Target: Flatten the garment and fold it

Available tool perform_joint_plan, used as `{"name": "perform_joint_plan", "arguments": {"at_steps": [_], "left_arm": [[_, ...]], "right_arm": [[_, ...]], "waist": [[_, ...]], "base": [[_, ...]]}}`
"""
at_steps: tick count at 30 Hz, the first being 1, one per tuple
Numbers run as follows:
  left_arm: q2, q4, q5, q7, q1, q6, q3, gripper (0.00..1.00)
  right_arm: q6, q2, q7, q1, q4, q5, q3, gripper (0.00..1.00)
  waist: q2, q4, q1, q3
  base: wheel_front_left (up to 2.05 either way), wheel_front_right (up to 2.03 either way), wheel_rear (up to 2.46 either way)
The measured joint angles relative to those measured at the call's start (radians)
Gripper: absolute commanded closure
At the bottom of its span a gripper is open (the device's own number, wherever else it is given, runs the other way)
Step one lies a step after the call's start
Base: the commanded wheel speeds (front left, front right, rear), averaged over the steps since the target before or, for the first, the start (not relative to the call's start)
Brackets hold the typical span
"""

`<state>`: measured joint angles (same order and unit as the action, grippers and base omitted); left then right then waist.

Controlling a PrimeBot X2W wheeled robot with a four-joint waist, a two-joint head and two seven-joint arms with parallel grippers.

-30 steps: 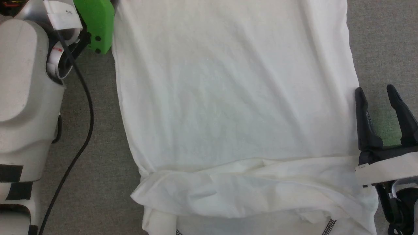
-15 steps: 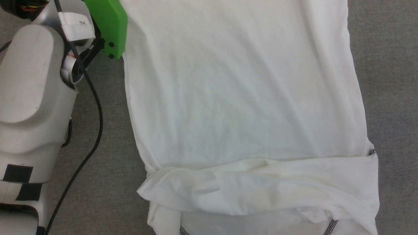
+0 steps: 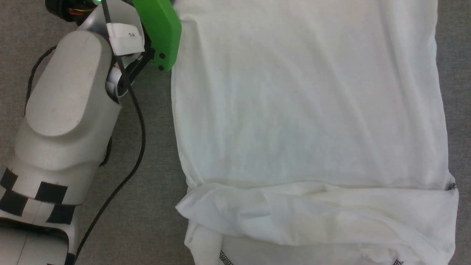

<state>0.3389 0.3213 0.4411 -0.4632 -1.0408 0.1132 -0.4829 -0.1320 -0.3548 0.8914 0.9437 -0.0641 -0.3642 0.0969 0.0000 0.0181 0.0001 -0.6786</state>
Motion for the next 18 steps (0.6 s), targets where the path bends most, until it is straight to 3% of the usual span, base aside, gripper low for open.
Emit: {"name": "perform_joint_plan", "arguments": {"at_steps": [12, 14, 15, 18], "left_arm": [[-0.041, 0.025, 0.002, 0.04, -0.072, 0.001, -0.018, 1.0], [-0.045, 0.028, 0.005, 0.049, -0.084, 0.001, -0.019, 1.0], [-0.047, 0.03, 0.008, 0.052, -0.09, 0.001, -0.02, 1.0], [-0.049, 0.04, 0.011, 0.06, -0.102, 0.002, -0.02, 1.0]], "right_arm": [[0.0, 0.034, 0.055, 0.047, 0.186, 0.139, 0.014, 0.0], [0.0, 0.051, 0.06, 0.049, 0.201, 0.146, 0.04, 0.73], [0.0, 0.058, 0.059, 0.056, 0.202, 0.15, 0.049, 1.0], [0.0, 0.063, 0.053, 0.074, 0.204, 0.162, 0.056, 1.0]], "waist": [[0.0, 0.054, 0.0, -0.073], [0.0, 0.061, -0.0001, -0.085], [0.0, 0.064, -0.0001, -0.09], [0.0, 0.069, -0.0001, -0.101]], "base": [[0.0, 0.0, 0.0], [0.0, 0.0, 0.0], [0.0, 0.0, 0.0], [0.0, 0.0, 0.0]]}}
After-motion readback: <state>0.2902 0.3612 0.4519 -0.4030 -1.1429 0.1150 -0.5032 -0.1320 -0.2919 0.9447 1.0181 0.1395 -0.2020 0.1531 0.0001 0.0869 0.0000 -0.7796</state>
